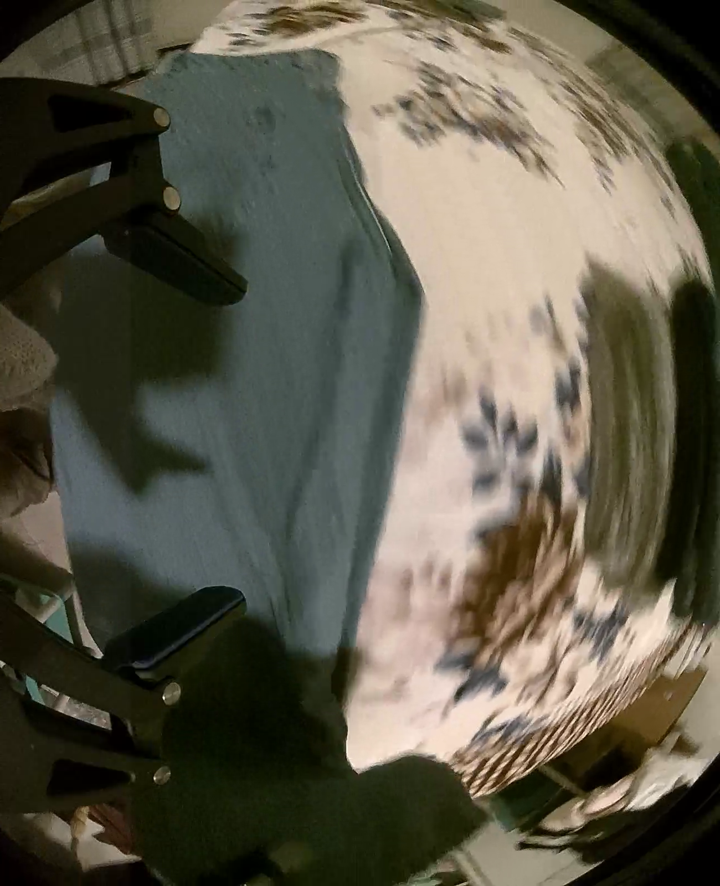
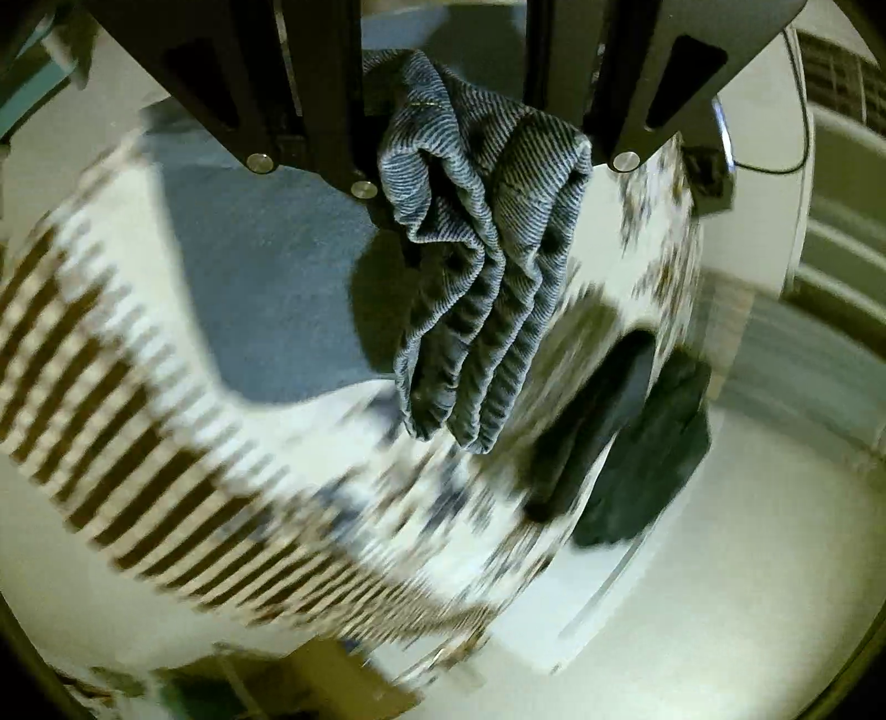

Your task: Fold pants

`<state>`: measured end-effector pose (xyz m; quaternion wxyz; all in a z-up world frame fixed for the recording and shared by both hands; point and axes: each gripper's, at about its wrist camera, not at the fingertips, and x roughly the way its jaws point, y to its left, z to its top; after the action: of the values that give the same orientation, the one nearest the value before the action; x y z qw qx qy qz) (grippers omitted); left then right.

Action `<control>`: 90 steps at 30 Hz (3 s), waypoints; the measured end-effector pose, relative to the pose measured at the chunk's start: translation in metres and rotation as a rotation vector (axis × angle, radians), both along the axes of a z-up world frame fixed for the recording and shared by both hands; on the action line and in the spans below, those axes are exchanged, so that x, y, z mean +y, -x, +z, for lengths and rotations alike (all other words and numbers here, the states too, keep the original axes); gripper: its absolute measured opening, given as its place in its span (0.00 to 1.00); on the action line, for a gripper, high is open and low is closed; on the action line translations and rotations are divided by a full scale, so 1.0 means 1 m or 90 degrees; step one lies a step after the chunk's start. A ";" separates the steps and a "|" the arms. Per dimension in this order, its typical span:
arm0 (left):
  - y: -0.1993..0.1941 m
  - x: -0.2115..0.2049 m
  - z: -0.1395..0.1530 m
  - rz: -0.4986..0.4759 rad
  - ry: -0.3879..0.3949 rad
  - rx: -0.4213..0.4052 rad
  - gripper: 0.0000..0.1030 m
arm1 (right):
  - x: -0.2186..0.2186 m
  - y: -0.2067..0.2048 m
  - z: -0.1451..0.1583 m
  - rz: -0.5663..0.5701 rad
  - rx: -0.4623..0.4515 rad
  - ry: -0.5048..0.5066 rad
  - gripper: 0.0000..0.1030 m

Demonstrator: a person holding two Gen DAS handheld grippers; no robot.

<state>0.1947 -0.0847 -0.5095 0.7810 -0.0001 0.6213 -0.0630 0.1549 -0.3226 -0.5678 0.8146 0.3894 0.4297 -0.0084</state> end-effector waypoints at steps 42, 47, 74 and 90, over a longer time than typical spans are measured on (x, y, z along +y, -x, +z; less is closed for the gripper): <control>-0.003 0.109 -0.070 0.075 0.106 0.068 0.14 | 0.144 -0.025 -0.117 0.199 0.364 0.276 0.95; 0.034 0.154 -0.036 0.174 0.215 0.039 0.69 | 0.147 -0.027 -0.102 0.225 0.339 0.245 0.95; 0.129 0.320 -0.015 0.572 0.232 -0.200 0.20 | 0.251 -0.049 -0.116 0.362 0.357 0.267 0.95; 0.077 0.043 0.095 0.137 0.289 -0.240 0.19 | 0.021 0.022 -0.050 0.165 0.316 0.214 0.95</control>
<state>0.1178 -0.0422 -0.4143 0.8647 -0.2284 0.4321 -0.1161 0.1332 -0.3012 -0.6176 0.7322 0.1774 0.6538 -0.0704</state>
